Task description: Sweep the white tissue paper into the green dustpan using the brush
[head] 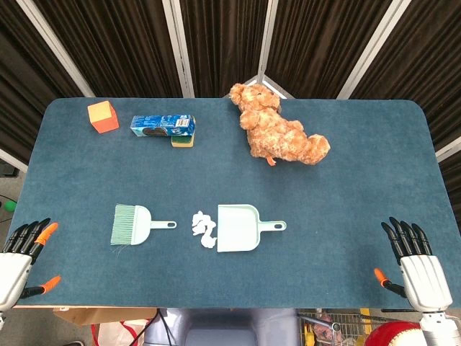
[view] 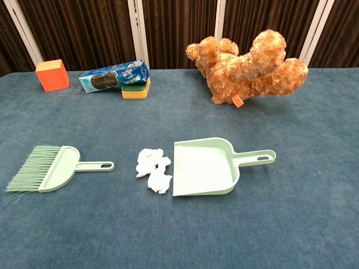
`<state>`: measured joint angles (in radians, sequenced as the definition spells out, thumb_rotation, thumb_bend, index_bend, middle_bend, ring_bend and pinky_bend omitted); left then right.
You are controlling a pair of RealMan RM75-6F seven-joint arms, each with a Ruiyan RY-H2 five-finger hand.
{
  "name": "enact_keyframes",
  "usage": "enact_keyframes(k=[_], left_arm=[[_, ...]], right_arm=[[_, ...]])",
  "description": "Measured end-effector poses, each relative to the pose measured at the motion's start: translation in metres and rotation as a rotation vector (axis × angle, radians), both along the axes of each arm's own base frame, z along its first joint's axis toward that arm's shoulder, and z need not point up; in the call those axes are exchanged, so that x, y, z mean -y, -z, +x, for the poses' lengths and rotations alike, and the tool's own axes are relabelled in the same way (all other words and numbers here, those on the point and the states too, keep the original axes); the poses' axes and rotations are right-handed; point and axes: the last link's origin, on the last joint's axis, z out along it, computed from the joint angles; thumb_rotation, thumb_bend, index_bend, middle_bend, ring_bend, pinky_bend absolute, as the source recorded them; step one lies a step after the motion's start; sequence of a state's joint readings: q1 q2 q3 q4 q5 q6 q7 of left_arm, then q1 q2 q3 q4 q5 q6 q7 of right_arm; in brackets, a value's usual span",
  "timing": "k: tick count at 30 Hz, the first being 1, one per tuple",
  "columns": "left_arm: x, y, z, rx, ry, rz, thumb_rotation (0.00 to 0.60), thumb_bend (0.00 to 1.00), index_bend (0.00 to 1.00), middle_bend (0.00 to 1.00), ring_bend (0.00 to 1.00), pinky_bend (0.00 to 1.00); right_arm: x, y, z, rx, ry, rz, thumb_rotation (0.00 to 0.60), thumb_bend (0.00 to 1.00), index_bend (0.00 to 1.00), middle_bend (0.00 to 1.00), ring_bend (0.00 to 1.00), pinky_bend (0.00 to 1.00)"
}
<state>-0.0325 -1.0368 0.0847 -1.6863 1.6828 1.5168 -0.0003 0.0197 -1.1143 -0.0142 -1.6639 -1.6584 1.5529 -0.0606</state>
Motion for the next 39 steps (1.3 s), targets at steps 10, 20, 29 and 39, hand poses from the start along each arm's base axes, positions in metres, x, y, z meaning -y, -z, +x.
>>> enact_keyframes(k=[10,20,29,39], left_arm=[[0.000,-0.001,0.000,0.001,-0.004,-0.002,0.600,0.00,0.00,0.00,0.00,0.00],[0.000,0.000,-0.001,-0.004,-0.012,-0.010,0.600,0.00,0.00,0.00,0.00,0.00],[-0.001,0.000,0.000,-0.003,-0.012,-0.011,0.600,0.00,0.00,0.00,0.00,0.00],[-0.001,0.000,0.000,-0.011,-0.018,-0.016,0.600,0.00,0.00,0.00,0.00,0.00]], right_arm=[[-0.001,0.000,-0.001,-0.004,0.021,0.032,0.600,0.26,0.00,0.00,0.00,0.00],[0.003,0.001,0.002,-0.002,0.038,0.063,0.600,0.26,0.00,0.00,0.00,0.00],[0.043,0.011,0.017,0.000,0.012,0.053,0.600,0.26,0.05,0.55,0.54,0.65],[0.089,0.055,0.049,-0.034,0.015,0.136,0.600,0.34,0.33,0.83,0.82,0.86]])
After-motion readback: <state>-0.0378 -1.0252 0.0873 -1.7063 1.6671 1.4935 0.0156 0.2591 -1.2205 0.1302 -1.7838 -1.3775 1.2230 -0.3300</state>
